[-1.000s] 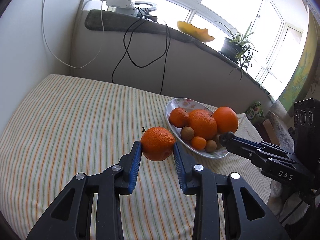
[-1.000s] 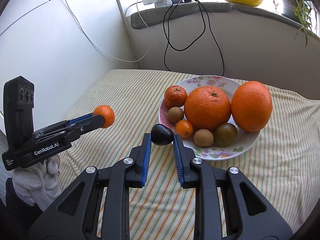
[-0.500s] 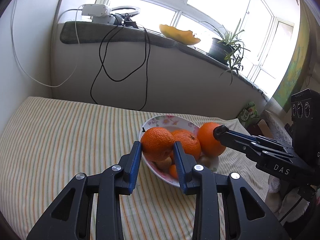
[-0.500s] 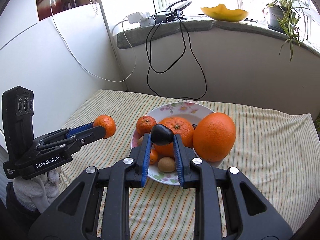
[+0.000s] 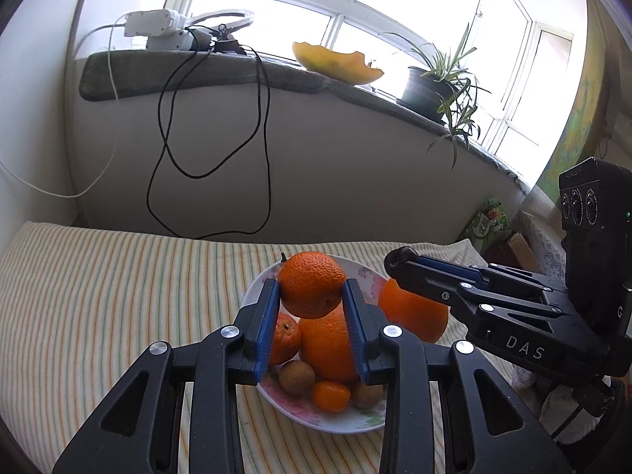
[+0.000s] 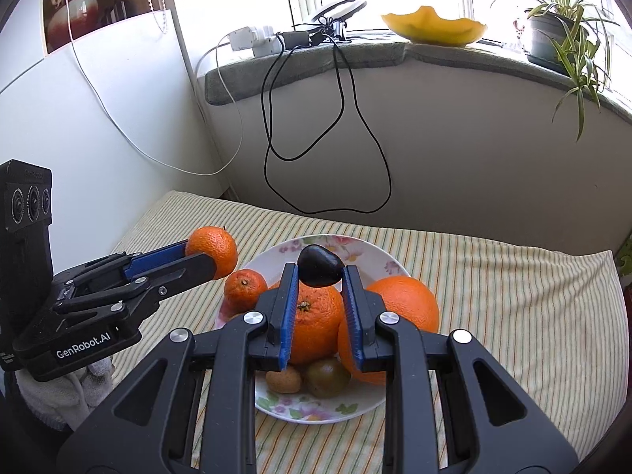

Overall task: Organize fruits
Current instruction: 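Carry the plum with the right gripper over the plate while the left carries the tangerine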

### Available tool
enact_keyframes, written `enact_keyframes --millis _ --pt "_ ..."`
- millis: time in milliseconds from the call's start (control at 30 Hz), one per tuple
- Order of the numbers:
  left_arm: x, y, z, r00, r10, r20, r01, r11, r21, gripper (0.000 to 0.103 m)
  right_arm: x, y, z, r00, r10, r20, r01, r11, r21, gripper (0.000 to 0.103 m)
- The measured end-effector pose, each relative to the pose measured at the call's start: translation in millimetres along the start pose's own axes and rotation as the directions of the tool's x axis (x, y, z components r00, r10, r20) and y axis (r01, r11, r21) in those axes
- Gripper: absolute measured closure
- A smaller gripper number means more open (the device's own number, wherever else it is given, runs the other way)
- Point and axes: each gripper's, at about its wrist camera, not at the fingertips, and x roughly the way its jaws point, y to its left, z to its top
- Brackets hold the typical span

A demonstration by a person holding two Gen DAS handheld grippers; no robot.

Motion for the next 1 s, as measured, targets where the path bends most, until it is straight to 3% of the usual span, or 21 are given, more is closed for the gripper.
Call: enact_keyframes --millis 1000 --pt "15 -7 7 1.000 0.002 -0.012 -0.002 1.000 0.017 0.072 22 -2 11 0.999 -0.024 -0.025 0.023 0.999 -0.031 0.079"
